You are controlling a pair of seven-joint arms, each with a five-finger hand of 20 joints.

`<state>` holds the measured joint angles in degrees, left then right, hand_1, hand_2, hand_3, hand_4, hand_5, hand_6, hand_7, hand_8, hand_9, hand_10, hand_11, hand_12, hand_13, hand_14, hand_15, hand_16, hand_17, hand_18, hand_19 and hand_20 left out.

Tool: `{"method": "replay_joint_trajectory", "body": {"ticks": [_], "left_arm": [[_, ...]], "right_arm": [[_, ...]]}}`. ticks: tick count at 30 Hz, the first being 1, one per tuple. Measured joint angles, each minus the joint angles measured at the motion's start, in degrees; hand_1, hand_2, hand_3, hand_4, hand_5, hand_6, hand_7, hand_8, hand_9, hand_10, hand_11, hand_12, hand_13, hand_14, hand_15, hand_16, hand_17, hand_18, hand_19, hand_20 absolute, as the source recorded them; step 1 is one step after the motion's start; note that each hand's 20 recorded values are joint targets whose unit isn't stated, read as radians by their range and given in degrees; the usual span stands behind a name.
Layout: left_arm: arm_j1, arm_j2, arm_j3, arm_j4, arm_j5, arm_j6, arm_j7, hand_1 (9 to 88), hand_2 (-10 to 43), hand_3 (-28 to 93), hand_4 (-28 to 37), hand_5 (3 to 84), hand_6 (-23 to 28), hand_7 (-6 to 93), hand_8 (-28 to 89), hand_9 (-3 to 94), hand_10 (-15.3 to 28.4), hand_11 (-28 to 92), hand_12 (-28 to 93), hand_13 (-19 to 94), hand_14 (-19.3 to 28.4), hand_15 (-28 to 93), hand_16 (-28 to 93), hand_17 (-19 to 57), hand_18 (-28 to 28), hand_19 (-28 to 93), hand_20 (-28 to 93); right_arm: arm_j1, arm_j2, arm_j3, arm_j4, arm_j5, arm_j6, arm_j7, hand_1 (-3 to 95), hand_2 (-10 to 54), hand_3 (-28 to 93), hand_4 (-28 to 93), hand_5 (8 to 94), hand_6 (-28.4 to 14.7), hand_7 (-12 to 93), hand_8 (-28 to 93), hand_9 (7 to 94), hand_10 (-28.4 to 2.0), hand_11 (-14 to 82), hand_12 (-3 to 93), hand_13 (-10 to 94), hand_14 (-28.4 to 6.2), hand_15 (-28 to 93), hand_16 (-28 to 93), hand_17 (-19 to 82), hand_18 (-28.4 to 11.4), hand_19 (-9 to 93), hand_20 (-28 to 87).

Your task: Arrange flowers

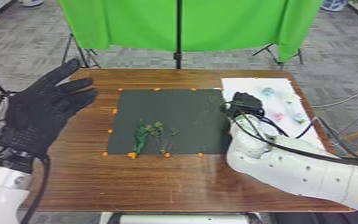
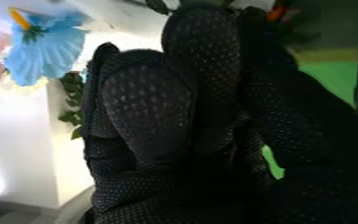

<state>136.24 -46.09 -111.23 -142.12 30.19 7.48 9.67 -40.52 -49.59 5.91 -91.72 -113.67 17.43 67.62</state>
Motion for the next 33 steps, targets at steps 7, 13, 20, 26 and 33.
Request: {"method": "replay_joint_trajectory", "body": {"ticks": [7,13,20,26,33], "left_arm": [[-2.4,0.58,0.52,0.14,0.6,-1.91,-1.14,23.0,8.5,75,-25.3,30.3,7.5,15.9,-11,28.3,21.5,28,11,20,28.3,50,-9,-10.0,27.6,59,16],[-1.98,0.65,0.38,0.26,0.6,-1.52,-1.28,22.9,8.6,75,-25.2,30.3,7.4,15.9,-11,28.3,21.6,28,11,20,28.3,50,-9,-10.0,27.6,59,16],[-0.05,-0.37,-1.68,0.14,0.6,-0.88,-1.88,22.9,8.6,75,-25.3,30.3,7.5,15.9,-11,28.2,21.5,28,11,20,28.4,50,-9,-10.0,27.6,59,16],[2.87,-1.66,-3.57,-0.56,0.6,0.34,-1.75,22.9,8.6,75,-25.2,30.3,7.5,15.9,-11,28.2,21.5,28,11,20,28.4,50,-9,-10.0,27.6,59,16],[6.5,-2.65,-4.79,-1.32,0.59,1.53,-1.44,23.0,8.5,75,-25.1,30.4,7.4,16.0,-11,28.2,21.5,28,11,20,28.4,50,-9,-10.0,27.6,59,16]], "right_arm": [[0.06,1.82,-1.45,-1.45,-3.25,5.43,1.66,52.7,-9.5,73,-28,91.3,-1.1,20,10,93.7,-9.1,39.5,15.6,90,-4.7,62,20,40,-20.5,93,4],[0.44,3.02,-0.75,-3.04,-5.54,7.0,2.26,52.7,-9.5,73,-28,91.9,-1.5,20,10,93.7,-9.5,40.9,15.1,90,-5.1,63,20,40,-20.7,93,6],[0.57,3.65,0.63,-8.0,-6.47,8.14,1.9,52.8,-9.5,74,-28,92.3,-1.8,20,11,93.7,-9.8,42.0,14.6,90,-5.5,64,20,40,-21.3,93,7],[-1.41,2.04,5.01,-12.62,-5.91,7.16,-0.26,53.2,-9.5,74,-27,92.9,-2.8,19,12,93.7,-10.3,43.3,14.3,90,-6.0,65,20,39,-22.0,93,10],[-8.27,-4.17,13.24,-15.62,-4.14,-1.49,-2.32,53.1,-9.5,73,-25,93.1,-3.0,19,12,93.7,-10.5,44.2,14.1,90,-6.5,67,20,39,-22.4,93,11]]}}
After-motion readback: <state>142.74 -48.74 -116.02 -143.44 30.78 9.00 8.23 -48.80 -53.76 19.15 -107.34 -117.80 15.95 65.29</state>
